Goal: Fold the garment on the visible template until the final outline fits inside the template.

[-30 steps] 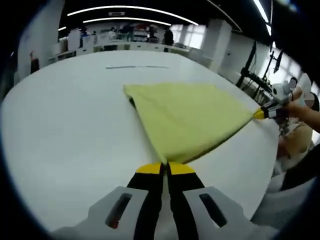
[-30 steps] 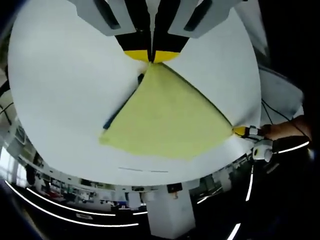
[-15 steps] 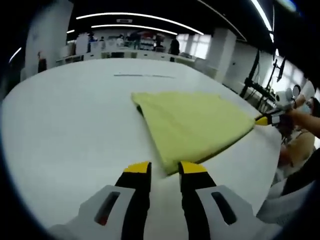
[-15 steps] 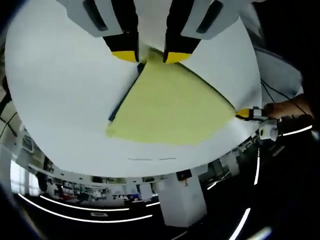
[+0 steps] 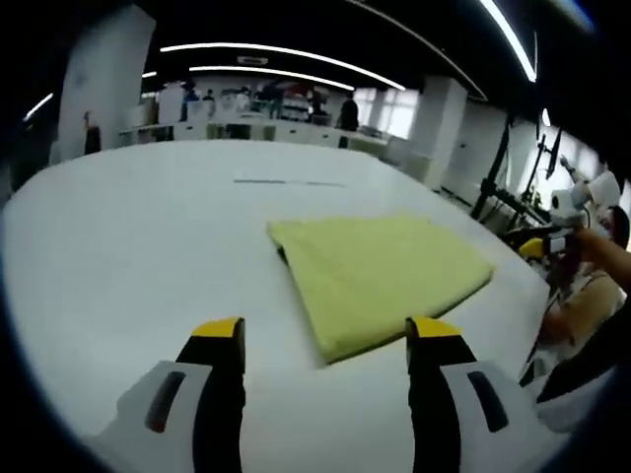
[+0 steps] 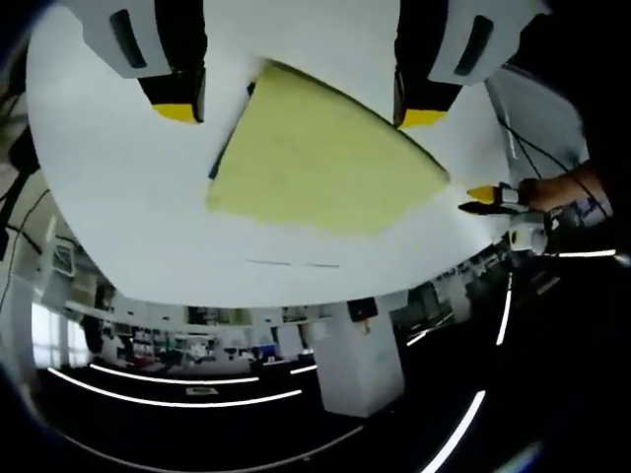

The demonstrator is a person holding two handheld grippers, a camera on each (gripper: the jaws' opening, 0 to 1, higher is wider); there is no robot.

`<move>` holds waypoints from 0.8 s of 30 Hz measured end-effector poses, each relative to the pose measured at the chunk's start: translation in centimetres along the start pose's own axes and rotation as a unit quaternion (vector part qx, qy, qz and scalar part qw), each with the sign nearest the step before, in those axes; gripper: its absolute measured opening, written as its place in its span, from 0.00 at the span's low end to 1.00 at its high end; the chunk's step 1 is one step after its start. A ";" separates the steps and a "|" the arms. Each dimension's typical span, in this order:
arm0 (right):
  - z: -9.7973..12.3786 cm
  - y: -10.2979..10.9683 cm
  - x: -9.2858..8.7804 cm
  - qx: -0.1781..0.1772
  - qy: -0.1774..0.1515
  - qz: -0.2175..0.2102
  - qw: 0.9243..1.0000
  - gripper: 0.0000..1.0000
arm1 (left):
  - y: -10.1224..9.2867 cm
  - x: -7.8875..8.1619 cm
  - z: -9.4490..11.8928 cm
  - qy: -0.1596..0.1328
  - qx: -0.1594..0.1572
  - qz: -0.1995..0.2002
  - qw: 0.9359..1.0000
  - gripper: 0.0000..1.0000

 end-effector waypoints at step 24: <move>1.8 2.2 1.3 0.012 -0.022 0.017 1.000 0.99 | -1.2 1.8 4.0 -0.020 0.018 0.014 1.000 0.99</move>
Point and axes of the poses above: the point that each gripper's makers call its tool centre point, and the gripper's own axes: z roughly backward along the fingers, y roughly to its left, x roughly out of its top, the point moved 6 cm from there along z, roughly backward along the fingers
